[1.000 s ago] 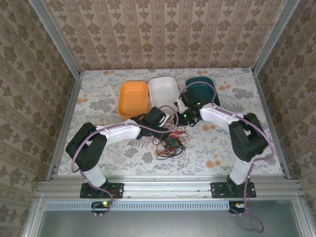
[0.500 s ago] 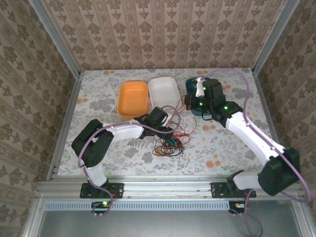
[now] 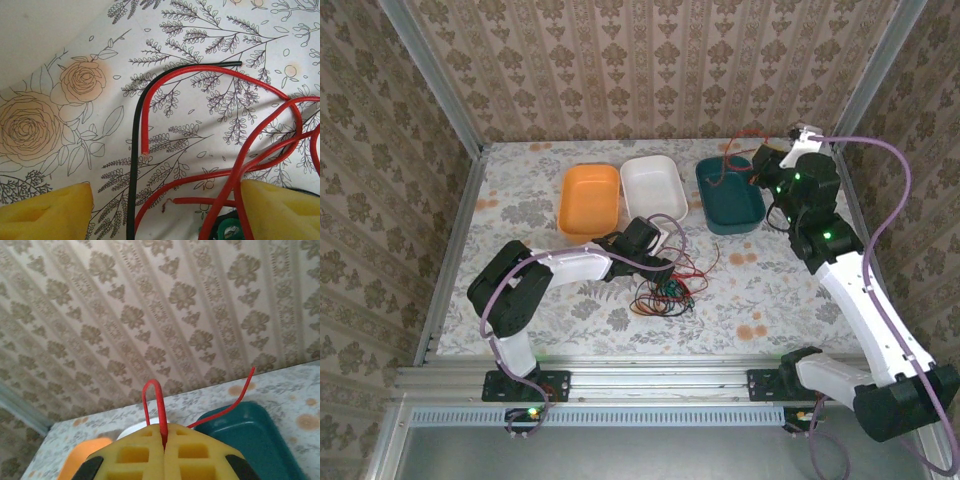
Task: Untangle the cables
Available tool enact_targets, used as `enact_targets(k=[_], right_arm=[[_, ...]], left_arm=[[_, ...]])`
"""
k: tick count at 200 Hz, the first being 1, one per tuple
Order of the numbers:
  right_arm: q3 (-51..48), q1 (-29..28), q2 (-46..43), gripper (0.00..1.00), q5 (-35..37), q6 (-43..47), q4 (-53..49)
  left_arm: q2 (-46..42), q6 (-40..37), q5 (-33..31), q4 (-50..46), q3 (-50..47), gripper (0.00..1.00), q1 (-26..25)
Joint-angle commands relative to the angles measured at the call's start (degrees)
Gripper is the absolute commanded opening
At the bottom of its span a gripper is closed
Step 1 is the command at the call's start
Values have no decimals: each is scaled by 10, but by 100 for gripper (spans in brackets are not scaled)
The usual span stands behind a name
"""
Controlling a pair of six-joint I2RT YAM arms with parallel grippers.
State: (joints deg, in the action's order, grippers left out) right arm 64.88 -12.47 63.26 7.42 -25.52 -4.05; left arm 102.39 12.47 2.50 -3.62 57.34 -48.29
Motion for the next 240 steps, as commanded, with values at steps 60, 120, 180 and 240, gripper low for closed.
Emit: enact_targets(k=[60, 120, 180, 240], right_arm=[[62, 62, 194, 0, 9, -20, -5], [54, 63, 318, 0, -94, -64, -12], [15, 72, 391, 0, -109, -146, 11], [6, 81, 375, 21, -62, -145, -11]], left_arm=[[6, 4, -15, -47, -8, 86, -4], [2, 6, -17, -50, -7, 90, -5], [-2, 3, -16, -56, 5, 91, -5], [-12, 1, -18, -56, 8, 91, -5]])
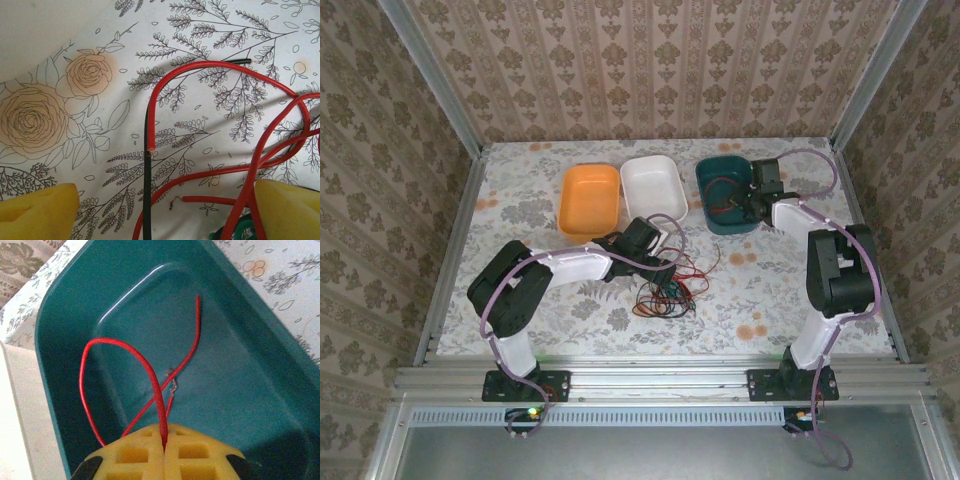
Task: Untangle the cables
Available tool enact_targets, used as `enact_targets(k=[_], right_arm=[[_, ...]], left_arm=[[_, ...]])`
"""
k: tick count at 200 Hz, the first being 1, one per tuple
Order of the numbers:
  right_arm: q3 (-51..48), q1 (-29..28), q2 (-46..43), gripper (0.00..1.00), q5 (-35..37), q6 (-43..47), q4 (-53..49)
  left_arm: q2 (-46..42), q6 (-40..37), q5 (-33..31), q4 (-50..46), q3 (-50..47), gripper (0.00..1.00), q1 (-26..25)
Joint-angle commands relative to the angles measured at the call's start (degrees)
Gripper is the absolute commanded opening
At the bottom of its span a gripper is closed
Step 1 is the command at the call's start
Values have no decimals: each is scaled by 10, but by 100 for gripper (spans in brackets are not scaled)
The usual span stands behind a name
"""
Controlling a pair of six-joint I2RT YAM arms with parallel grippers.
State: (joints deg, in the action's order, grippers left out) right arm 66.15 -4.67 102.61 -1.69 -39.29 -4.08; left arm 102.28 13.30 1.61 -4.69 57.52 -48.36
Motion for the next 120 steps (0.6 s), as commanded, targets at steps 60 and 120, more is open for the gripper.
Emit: enact_targets(k=[60, 120], right_arm=[[-53, -5, -103, 42, 50, -4, -25], [-127, -115, -203, 42, 45, 101, -101]], left_arm=[[-11, -4, -14, -33, 10, 92, -2], [-7, -4, -26, -26, 13, 95, 4]])
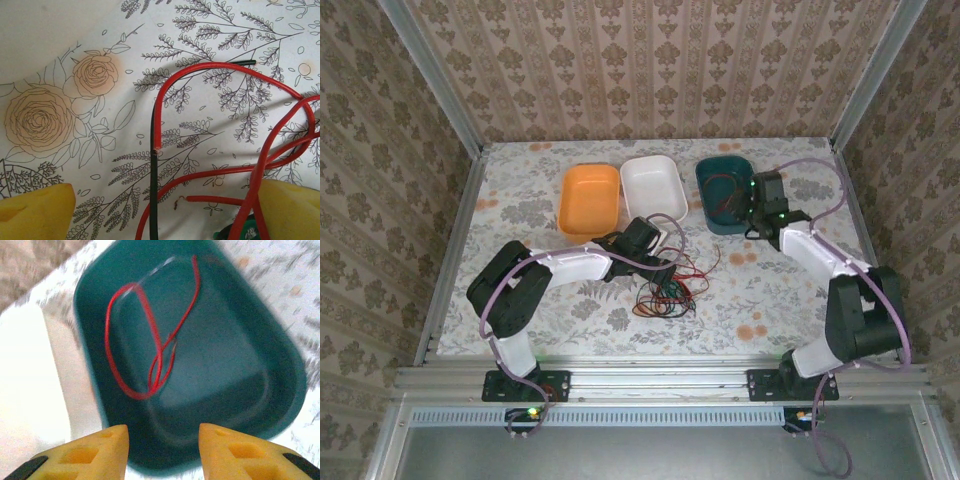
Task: Untangle the cables
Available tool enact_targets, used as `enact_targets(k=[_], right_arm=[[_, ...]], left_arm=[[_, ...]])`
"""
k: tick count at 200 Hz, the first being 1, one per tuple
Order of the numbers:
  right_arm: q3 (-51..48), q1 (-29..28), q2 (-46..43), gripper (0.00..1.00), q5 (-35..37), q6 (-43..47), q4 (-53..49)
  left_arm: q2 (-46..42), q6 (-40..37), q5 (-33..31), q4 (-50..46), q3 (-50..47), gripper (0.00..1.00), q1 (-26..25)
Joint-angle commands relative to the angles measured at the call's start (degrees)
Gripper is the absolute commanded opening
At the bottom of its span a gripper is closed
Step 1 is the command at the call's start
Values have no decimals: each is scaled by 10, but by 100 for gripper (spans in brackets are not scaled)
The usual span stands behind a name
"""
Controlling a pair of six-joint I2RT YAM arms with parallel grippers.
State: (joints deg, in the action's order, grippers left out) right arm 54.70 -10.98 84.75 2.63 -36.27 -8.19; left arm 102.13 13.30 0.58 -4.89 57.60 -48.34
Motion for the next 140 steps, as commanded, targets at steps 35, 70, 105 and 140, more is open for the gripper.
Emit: enact_targets(k=[35, 70, 105, 140], right_arm=[[-10, -123, -4, 42, -25, 137, -148], [-25, -125, 21, 42, 9, 142, -183], [-36, -123, 36, 42, 8, 144, -177], [-30, -121, 74, 42, -3, 154, -176]], left_arm=[[4, -6, -18, -21, 20, 97, 6], [9, 6, -21, -11, 18, 98, 6], [8, 6, -23, -10, 15, 99, 4], [6, 3, -25, -13, 14, 100, 0]])
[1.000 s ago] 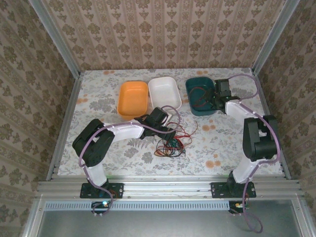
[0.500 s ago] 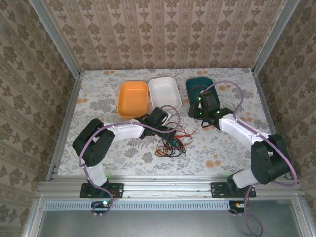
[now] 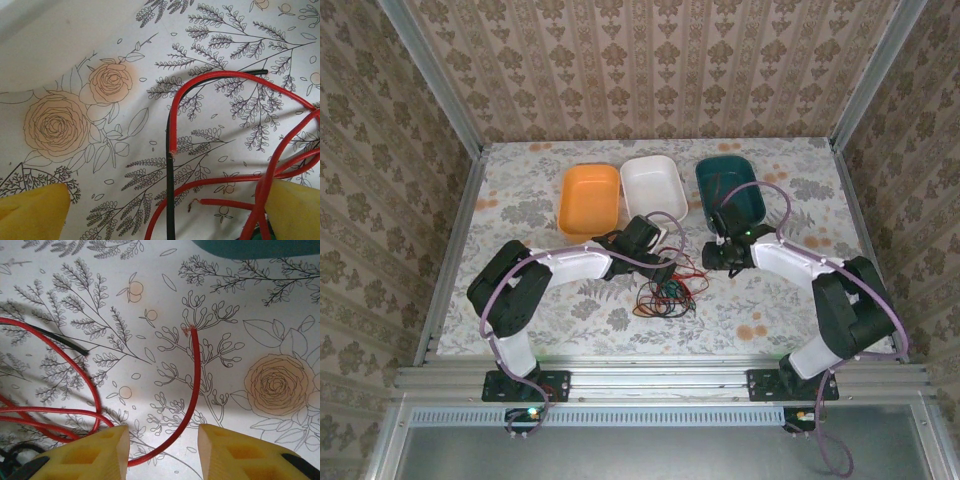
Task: Untangle the cables
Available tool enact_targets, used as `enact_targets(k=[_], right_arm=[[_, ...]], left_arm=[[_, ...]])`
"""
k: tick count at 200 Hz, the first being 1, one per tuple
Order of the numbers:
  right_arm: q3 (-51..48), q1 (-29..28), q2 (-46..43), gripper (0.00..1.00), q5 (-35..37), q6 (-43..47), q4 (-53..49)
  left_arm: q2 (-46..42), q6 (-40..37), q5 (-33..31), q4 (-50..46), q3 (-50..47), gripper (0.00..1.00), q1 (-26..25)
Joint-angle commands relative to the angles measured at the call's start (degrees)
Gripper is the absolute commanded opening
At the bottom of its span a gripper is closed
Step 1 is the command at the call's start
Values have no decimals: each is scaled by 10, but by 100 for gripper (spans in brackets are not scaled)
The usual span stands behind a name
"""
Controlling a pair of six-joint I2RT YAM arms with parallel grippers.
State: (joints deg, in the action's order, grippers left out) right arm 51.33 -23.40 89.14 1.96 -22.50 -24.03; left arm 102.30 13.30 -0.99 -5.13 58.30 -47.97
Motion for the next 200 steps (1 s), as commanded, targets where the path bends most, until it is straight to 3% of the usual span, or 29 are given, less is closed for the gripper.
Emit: enact_targets(k=[1, 35, 54, 66, 102, 140, 169, 200], right_arm=[[4, 4, 31, 42, 3, 17, -18], [18, 4, 59, 36, -25, 31, -16], [15, 4, 47, 8, -23, 30, -7], [13, 4, 26, 0, -9, 25, 1], [14, 7, -79, 0, 32, -16, 50], [46, 13, -192, 0, 149, -1, 100], [68, 43, -259, 0, 215, 17, 155], [84, 83, -311, 0, 229, 19, 202]], left_arm=[[4, 3, -10, -11, 7, 100, -4], [8, 1, -12, -16, 12, 100, -6], [10, 0, -12, -19, 13, 100, -9], [12, -1, -12, -20, 15, 100, -10], [18, -6, -11, -28, 18, 100, -11], [25, -7, -11, -29, 13, 100, -12], [30, -7, -13, -30, 7, 100, -13], [37, -6, -13, -26, 1, 99, -13]])
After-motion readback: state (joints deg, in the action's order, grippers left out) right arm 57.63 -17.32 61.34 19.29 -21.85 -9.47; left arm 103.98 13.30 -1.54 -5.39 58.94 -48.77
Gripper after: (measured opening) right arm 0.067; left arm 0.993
